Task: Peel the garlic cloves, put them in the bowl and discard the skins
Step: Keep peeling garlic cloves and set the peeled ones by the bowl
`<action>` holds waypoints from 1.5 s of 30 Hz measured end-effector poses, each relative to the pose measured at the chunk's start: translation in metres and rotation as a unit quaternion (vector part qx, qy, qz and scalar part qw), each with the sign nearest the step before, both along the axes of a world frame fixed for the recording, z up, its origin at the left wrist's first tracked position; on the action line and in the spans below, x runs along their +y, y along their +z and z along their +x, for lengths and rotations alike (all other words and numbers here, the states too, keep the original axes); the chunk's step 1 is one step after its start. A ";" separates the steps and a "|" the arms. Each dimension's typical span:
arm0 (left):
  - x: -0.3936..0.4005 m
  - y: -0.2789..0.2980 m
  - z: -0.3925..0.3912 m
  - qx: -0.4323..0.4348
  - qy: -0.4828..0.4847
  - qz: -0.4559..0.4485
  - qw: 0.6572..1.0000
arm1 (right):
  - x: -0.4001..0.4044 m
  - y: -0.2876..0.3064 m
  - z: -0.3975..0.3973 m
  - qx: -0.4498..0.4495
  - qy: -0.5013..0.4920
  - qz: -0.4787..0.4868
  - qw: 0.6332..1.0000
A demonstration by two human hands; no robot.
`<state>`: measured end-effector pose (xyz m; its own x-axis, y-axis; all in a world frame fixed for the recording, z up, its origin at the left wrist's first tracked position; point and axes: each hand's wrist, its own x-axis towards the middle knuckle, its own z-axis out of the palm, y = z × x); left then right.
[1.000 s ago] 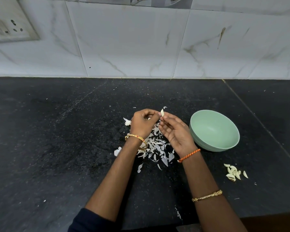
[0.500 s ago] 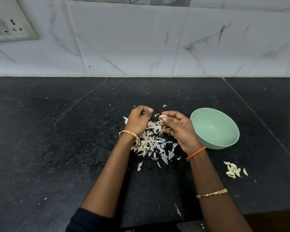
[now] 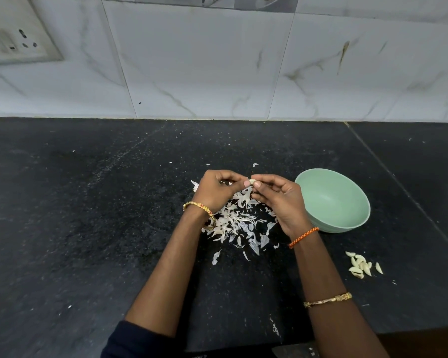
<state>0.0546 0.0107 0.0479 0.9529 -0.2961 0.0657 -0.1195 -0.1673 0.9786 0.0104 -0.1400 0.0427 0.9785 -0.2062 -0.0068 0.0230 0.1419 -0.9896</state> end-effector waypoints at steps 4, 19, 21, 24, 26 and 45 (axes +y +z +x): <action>0.005 -0.001 0.003 0.029 -0.026 0.029 0.999 | -0.004 0.000 -0.003 0.009 0.021 -0.011 1.000; 0.004 0.007 0.002 0.154 0.006 -0.025 0.988 | 0.004 0.001 -0.002 0.068 0.015 0.051 0.996; 0.004 0.006 0.000 0.135 0.014 -0.022 0.990 | 0.003 0.001 -0.002 0.069 0.011 0.053 0.996; 0.001 0.005 -0.007 0.133 -0.014 -0.053 0.990 | 0.006 0.002 -0.003 0.078 0.014 0.043 0.996; -0.002 0.003 -0.012 0.111 -0.008 -0.069 0.991 | 0.011 0.001 -0.003 0.096 0.012 0.035 0.995; -0.011 0.006 -0.037 0.122 0.064 -0.059 0.989 | 0.009 -0.005 -0.024 0.056 0.003 -0.001 0.998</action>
